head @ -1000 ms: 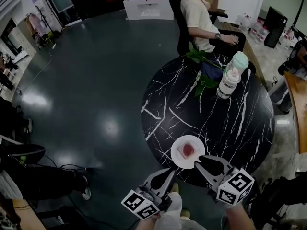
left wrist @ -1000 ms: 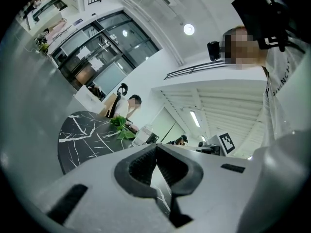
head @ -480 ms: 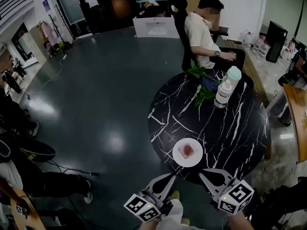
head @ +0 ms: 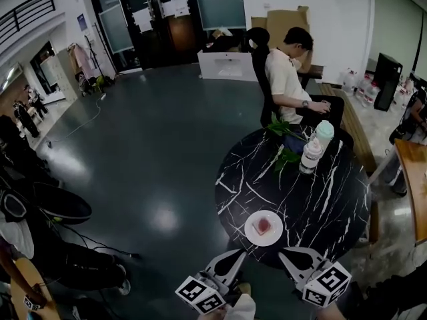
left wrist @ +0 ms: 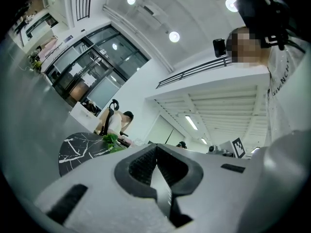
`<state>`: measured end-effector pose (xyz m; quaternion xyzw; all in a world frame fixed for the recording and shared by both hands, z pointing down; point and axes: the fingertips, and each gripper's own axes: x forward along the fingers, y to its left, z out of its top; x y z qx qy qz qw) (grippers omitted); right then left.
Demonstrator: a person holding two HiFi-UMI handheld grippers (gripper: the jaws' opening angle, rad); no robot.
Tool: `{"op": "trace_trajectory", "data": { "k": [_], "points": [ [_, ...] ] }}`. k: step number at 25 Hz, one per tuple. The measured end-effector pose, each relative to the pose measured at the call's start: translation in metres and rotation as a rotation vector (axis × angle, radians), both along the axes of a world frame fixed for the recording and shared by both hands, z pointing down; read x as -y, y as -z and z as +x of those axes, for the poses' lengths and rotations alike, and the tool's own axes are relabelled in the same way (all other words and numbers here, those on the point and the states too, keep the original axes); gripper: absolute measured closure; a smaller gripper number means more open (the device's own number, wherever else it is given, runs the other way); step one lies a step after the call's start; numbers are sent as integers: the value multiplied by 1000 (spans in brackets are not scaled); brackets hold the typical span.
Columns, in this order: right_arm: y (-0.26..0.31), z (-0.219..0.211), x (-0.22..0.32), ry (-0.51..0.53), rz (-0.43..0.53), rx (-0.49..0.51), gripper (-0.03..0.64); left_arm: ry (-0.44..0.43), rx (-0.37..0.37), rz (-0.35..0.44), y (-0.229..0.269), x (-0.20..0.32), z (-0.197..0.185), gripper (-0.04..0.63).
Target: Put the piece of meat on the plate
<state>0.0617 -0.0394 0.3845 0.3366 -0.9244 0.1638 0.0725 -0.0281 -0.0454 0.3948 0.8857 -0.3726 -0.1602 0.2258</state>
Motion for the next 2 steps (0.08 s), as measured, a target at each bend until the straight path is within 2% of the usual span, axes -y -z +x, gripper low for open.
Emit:
{"op": "trace_trajectory", "data": {
  "k": [2],
  "points": [
    [3, 1, -3, -1, -1, 1, 604, 3, 1, 2, 5, -2, -1, 588]
  ]
}}
